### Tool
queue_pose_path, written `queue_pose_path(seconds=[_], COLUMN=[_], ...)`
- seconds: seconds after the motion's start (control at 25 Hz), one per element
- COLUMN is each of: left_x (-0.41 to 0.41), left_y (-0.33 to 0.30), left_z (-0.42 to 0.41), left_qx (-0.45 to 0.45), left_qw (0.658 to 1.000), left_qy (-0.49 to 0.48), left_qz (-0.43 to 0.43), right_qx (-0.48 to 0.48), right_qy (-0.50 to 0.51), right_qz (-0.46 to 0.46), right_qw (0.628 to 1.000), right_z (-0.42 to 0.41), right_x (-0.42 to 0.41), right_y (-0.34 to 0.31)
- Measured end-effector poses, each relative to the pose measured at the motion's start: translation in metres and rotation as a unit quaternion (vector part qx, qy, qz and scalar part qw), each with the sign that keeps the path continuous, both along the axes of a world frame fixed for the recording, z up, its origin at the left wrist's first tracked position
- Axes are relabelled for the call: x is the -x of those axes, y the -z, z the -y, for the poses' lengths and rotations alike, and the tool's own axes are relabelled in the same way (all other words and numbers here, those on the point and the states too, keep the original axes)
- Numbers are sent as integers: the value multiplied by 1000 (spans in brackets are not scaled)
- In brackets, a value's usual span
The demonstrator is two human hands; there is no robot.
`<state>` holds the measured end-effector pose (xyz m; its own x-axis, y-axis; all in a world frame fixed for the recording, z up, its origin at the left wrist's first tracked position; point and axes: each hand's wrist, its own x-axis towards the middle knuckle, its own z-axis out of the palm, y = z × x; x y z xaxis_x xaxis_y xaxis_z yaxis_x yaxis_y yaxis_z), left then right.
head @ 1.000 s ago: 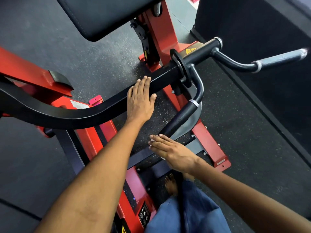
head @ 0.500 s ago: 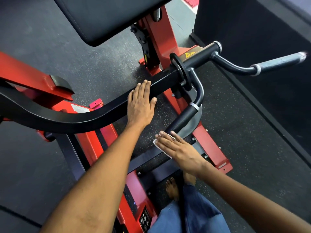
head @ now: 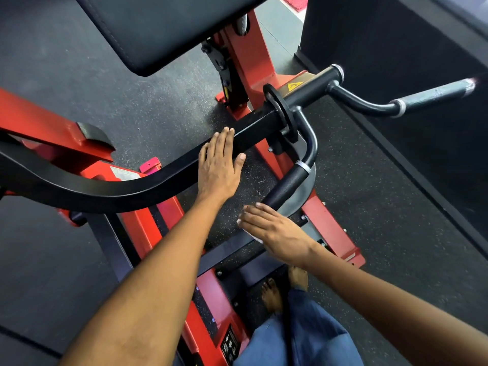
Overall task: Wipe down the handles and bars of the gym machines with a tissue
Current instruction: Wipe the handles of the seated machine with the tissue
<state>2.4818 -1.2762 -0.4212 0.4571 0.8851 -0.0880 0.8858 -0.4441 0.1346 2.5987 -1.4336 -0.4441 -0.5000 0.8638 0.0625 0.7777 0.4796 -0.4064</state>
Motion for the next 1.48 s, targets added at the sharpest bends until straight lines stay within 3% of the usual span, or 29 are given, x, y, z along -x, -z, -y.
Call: queue_pose_path(seconds=[0.08, 0.12, 0.2, 0.28, 0.44, 0.52, 0.56, 0.6, 0.68, 0.76, 0.84, 0.92, 1.08, 1.2, 1.24, 1.32, 1.4, 1.48], left_x=[-1, -2, -4, -5, -4, -3, -3, -3, -4, -4, -3, -3, -5, -5, -5, -5, -5, -6], left_y=[-1, -1, -1, 0, 0, 0, 0, 1, 1, 1, 2, 2, 2, 2, 2, 3, 3, 2], left_z=[0, 0, 2, 2, 1, 1, 1, 1, 2, 2, 1, 1, 3, 2, 2, 1, 2, 2], left_qx=[3, 4, 2, -2, -2, -1, -2, -2, 0, -2, -3, -2, -7, -13, -15, -16, -13, -8], left_qw=[1000, 1000, 1000, 1000, 1000, 1000, 1000, 1000, 1000, 1000, 1000, 1000, 1000, 999, 999, 999, 999, 999], left_qy=[-7, -11, -17, -19, -19, -17, -16, -16, -22, -24, -21, -20, -25, -26, -26, -27, -29, -29], left_qz=[-4, -7, -11, -10, -7, -9, -9, -9, -9, -10, -11, -11, -14, -17, -18, -18, -19, -21], right_qx=[19, 25, 19, -36, -29, 3, 34, 71, 160, 222, 215, 206, 319, 404, 414, 337, 114, -24], right_qy=[-20, 23, 205, 334, 281, 330, 402, 492, 644, 663, 619, 605, 548, 542, 553, 624, 647, 521], right_qz=[-27, -54, -125, -110, -83, -161, -222, -276, -372, -521, -644, -675, -677, -630, -603, -505, -381, -251], right_qw=[999, 998, 971, 935, 956, 930, 888, 823, 649, 490, 394, 369, 375, 382, 399, 492, 650, 815], right_z=[19, 28, 32, 10, -27, -12, 1, 13, 21, -4, -36, -52, -25, 3, 9, 13, 5, -11], right_x=[-30, -47, -77, -94, -82, -68, -59, -48, -31, -32, -41, -42, 12, 44, 44, 21, -15, -45], right_y=[-1, -3, -15, -25, -16, -4, -4, -7, -10, -11, -20, -26, -16, -9, -15, -30, -50, -53])
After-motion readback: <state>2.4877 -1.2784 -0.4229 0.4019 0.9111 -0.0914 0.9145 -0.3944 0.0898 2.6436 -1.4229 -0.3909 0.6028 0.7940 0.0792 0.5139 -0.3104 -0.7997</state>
